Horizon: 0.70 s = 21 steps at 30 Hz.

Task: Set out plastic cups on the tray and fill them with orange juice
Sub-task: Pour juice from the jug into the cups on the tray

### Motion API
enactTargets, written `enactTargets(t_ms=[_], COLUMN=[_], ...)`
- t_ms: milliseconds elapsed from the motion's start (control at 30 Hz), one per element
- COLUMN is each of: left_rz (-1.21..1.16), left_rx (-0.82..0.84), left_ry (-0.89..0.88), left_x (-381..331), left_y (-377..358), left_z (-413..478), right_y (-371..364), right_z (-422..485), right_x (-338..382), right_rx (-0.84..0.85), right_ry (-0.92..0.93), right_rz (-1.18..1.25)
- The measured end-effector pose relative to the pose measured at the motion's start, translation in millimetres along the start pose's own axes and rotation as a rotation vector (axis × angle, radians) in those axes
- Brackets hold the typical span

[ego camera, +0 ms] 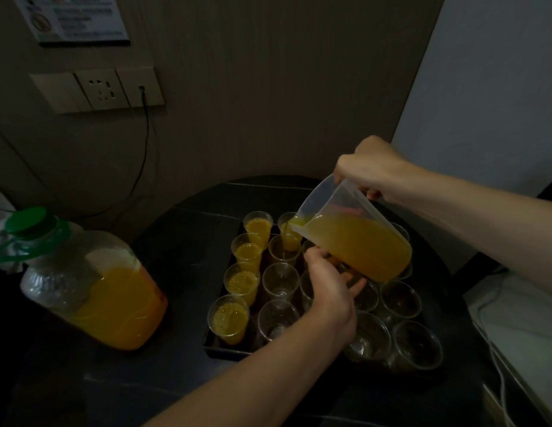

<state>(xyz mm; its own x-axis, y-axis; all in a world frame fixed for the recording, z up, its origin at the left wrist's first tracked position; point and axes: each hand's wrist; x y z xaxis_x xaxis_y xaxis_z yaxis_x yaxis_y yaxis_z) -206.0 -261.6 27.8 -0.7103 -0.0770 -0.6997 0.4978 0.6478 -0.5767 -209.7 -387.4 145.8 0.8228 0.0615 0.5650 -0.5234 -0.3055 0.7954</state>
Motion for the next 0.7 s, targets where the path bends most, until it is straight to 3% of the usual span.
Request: enactTargets(t_ms=[700], left_rz=[-0.006], left_rx=[0.016], left_ry=[0.017], left_x=[6.2], left_y=[0.5], left_z=[2.9], right_y=[-4.9], right_z=[5.2], right_x=[-1.4], right_rx=[0.032], right_ry=[-0.005], right_rz=[-0.04])
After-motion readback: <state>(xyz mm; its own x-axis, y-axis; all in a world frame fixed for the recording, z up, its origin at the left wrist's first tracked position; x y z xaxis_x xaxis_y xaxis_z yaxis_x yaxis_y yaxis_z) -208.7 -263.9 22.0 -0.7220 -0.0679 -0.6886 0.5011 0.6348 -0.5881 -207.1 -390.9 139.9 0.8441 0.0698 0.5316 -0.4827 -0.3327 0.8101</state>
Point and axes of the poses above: each hand's wrist, its own z-axis towards the middle knuckle, its own y-axis out of the back of the hand, x = y × z, and after that the axes turned 10 degrees about -y, right-handed
